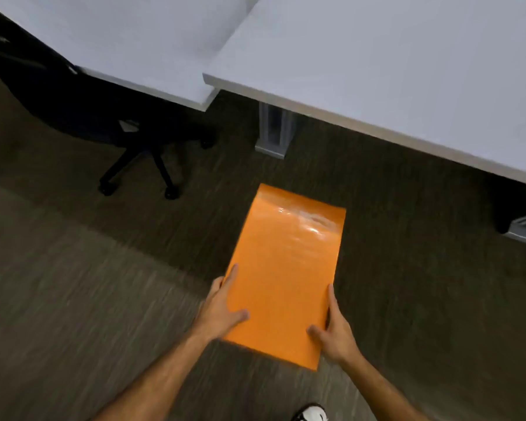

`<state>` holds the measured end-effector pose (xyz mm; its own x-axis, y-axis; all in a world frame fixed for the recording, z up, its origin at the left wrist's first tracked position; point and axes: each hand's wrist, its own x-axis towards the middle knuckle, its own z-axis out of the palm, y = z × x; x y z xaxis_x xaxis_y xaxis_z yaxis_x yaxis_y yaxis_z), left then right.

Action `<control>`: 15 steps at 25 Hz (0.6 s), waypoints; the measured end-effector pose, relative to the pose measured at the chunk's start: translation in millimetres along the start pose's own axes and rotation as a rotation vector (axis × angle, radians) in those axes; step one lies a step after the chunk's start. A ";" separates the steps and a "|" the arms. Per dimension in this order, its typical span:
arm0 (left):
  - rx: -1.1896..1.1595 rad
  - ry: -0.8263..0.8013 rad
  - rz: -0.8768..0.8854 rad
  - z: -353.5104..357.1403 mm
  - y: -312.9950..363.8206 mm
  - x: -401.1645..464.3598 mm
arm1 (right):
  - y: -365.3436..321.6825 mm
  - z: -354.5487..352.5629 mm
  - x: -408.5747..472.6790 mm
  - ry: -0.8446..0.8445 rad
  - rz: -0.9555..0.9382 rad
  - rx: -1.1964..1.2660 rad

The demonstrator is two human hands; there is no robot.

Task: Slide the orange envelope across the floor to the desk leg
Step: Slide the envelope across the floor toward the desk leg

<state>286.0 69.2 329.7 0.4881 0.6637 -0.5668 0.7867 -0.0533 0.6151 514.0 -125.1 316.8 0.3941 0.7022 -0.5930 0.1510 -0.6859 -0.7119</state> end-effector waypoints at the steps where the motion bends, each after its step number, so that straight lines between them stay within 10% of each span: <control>1: 0.036 -0.013 0.005 -6.5 17.3 -2.5 | -7.6 -15.3 -4.5 -0.007 0.005 -0.006; 15: 0.161 -0.155 -0.023 -16.8 80.1 215.9 | -23.1 -84.2 169.3 0.047 0.172 0.140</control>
<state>448.1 220.7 265.9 0.5123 0.5438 -0.6647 0.8422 -0.1668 0.5127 653.5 -6.4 264.6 0.4452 0.5651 -0.6946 -0.0481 -0.7595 -0.6488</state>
